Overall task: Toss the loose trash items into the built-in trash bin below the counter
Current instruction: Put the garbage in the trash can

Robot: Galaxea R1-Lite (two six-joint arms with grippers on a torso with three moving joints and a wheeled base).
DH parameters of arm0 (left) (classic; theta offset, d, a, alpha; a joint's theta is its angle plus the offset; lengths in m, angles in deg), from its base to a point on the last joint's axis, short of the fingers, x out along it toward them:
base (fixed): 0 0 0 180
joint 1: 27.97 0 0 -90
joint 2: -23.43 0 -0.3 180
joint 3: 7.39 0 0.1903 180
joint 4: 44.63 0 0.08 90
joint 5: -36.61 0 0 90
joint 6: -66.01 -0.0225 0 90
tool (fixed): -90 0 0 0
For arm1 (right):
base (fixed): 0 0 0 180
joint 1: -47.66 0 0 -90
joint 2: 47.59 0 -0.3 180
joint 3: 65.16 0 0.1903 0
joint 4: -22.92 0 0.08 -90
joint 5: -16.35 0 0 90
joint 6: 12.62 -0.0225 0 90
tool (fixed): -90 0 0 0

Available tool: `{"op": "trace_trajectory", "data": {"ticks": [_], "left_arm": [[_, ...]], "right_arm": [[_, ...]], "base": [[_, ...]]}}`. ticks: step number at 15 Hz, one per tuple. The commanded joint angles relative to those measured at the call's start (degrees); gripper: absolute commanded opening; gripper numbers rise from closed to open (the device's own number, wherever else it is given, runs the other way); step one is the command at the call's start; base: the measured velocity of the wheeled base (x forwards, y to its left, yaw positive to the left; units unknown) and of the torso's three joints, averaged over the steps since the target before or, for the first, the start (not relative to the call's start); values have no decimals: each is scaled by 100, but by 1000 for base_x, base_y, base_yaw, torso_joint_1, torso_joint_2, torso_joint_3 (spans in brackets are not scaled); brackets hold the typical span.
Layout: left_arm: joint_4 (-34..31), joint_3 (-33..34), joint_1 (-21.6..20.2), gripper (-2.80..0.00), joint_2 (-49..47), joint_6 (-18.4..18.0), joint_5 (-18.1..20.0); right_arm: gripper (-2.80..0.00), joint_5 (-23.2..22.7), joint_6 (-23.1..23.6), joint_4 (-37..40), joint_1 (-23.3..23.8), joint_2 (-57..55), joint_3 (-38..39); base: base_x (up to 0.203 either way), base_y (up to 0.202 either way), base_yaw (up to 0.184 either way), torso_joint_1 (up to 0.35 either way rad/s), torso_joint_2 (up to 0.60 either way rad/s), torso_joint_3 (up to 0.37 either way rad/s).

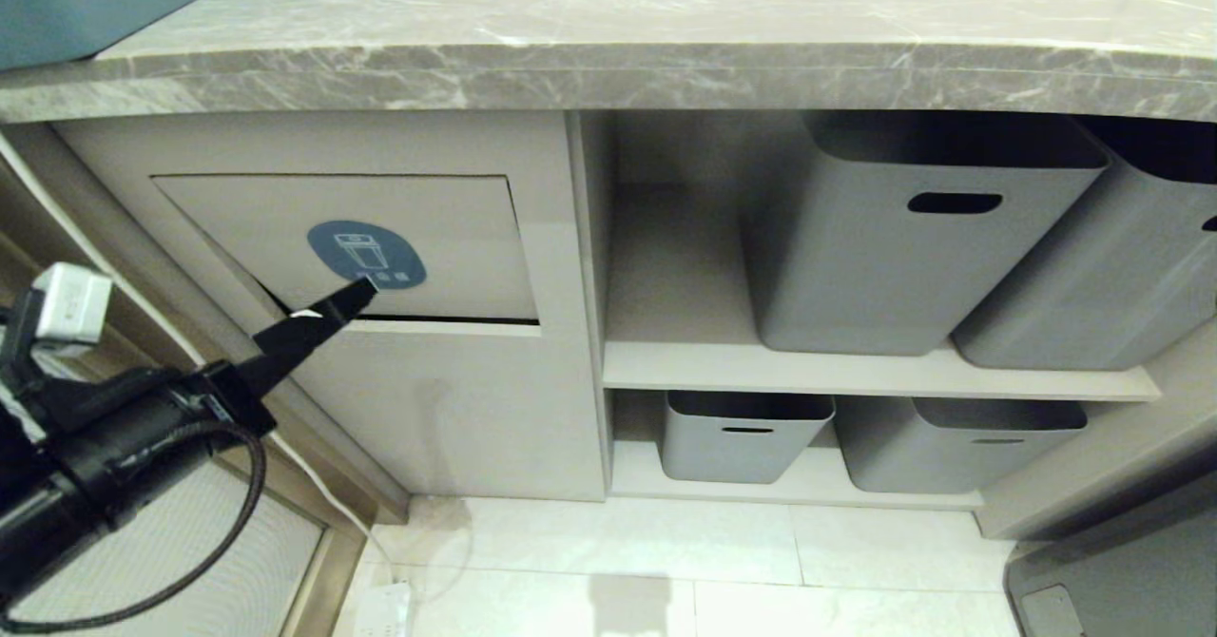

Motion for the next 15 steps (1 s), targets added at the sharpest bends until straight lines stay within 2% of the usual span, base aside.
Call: {"op": "trace_trajectory", "data": {"ticks": [1, 3, 9, 10, 12, 13, 15], "left_arm": [[437, 30, -261, -280, -410, -67, 14], [544, 233, -287, -280, -456, -221, 18], [611, 431, -296, -280, -427, -234, 5], [611, 427, -305, -280, -431, -234, 0], [611, 357, -305, -280, -506, -225, 0], [611, 330, -305, -280, -524, -225, 0], [611, 315, -305, -280, -527, -225, 0]], "right_arm": [[-280, 0, -7, -8, -3, -34, 7], [-280, 0, -7, -8, -3, -34, 7], [-280, 0, -7, -8, 54, -42, 7], [-280, 0, -7, -8, 280, -80, 7], [-280, 5, -20, -6, 1019, -97, 11], [-280, 8, -31, -2, 1147, -72, 14], [-280, 9, -43, 0, 1056, -112, 8]], "base": [[0, 0, 0, 0, 0, 0], [0, 0, 0, 0, 0, 0], [0, 0, 0, 0, 0, 0], [0, 0, 0, 0, 0, 0], [0, 0, 0, 0, 0, 0], [0, 0, 0, 0, 0, 0], [0, 0, 0, 0, 0, 0]]}}
